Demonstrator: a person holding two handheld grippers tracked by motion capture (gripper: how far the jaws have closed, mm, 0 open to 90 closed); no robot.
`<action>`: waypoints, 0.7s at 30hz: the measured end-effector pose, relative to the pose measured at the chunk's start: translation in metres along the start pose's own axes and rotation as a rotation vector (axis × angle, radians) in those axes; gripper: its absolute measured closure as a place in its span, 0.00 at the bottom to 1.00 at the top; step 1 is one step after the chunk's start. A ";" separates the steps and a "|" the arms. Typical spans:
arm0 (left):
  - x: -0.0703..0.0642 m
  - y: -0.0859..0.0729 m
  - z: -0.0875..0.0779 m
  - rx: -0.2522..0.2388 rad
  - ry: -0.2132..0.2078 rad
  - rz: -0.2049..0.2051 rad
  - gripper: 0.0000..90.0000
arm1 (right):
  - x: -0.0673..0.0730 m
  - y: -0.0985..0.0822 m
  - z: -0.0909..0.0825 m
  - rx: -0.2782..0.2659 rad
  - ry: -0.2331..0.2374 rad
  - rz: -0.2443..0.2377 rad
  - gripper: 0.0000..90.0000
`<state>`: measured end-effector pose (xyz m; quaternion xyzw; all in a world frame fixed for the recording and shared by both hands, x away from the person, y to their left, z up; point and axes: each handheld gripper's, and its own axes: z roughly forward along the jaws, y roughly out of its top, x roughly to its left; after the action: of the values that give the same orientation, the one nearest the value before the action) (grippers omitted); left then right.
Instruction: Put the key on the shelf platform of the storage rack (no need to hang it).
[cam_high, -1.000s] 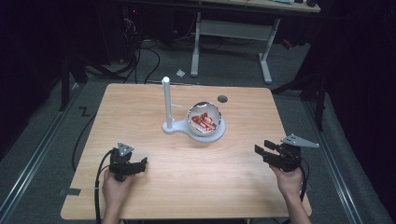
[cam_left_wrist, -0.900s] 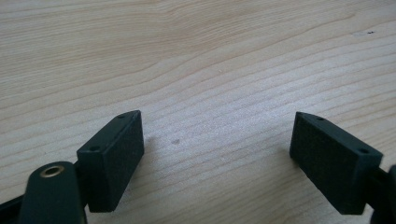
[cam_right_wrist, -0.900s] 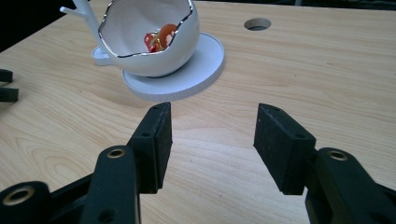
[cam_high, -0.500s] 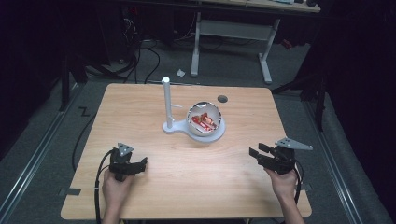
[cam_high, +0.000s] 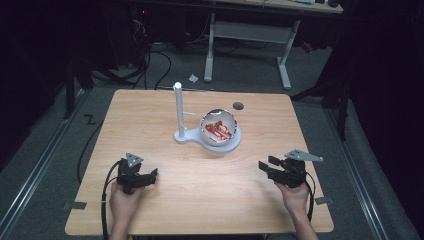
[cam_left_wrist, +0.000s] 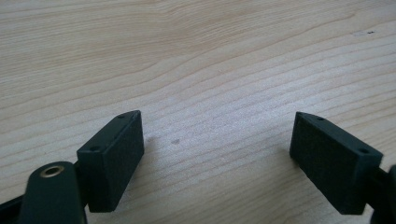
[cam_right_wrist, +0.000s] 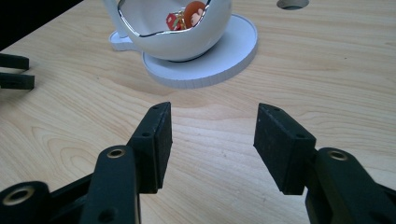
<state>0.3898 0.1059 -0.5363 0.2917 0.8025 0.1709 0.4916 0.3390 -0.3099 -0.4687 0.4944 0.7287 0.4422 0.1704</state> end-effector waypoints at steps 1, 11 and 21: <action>0.000 0.000 0.000 0.000 0.000 0.001 0.20 | 0.001 0.000 0.001 0.004 0.002 -0.001 0.52; 0.000 0.000 0.000 0.000 0.000 0.001 0.20 | 0.009 0.001 0.012 0.010 0.026 -0.017 0.52; 0.000 0.000 0.000 0.000 0.000 0.000 0.20 | 0.019 0.002 0.024 0.015 0.055 -0.022 0.52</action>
<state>0.3899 0.1059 -0.5363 0.2918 0.8026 0.1709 0.4915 0.3476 -0.2815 -0.4771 0.4754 0.7416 0.4485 0.1514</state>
